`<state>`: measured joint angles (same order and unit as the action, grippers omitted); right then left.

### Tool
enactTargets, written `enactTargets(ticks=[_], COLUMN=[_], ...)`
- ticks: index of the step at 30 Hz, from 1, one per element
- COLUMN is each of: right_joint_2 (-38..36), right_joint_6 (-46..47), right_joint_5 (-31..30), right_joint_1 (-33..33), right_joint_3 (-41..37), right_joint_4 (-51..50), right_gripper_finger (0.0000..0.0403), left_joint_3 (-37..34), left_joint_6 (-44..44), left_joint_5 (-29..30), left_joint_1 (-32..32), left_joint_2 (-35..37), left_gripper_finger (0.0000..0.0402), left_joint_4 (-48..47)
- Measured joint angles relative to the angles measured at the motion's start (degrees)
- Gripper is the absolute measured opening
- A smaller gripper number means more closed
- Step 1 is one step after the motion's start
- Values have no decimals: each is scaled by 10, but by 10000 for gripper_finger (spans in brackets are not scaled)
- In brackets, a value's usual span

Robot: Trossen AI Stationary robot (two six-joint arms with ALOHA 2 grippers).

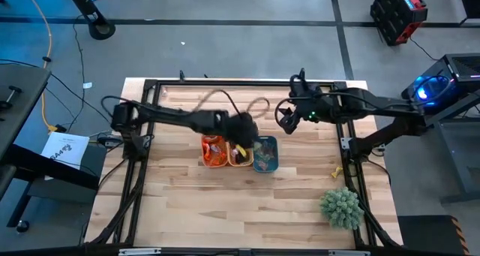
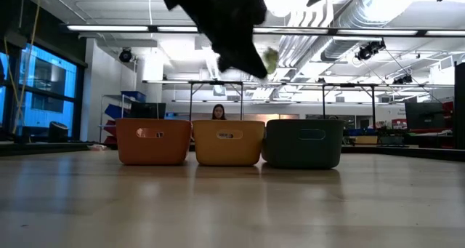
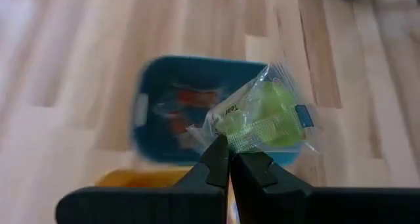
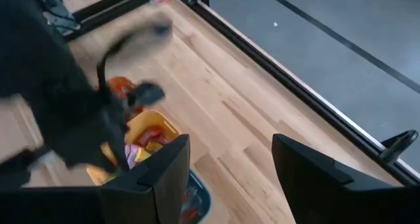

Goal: Sort candy
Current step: Put the green gummy into the blue bin, then put the orange gummy into the blue bin

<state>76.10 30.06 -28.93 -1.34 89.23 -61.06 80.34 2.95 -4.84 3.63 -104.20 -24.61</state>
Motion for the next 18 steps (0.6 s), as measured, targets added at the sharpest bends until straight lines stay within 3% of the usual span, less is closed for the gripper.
enactTargets(ticks=[7, 15, 18], right_joint_2=[0, 0, 0], right_joint_6=[1, 0, -4], right_joint_5=[18, 25, 25], right_joint_1=[-1, -1, -1], right_joint_3=[-31, -39, -39], right_joint_4=[17, 24, 22], right_gripper_finger=[210, 210, 210], left_joint_3=[0, 0, 0], left_joint_6=[83, 119, 111], left_joint_5=[4, 0, -2], left_joint_1=[-22, -5, 11], left_joint_2=[-80, -64, -35], left_gripper_finger=[11, 100, 135], left_joint_4=[58, 77, 19])
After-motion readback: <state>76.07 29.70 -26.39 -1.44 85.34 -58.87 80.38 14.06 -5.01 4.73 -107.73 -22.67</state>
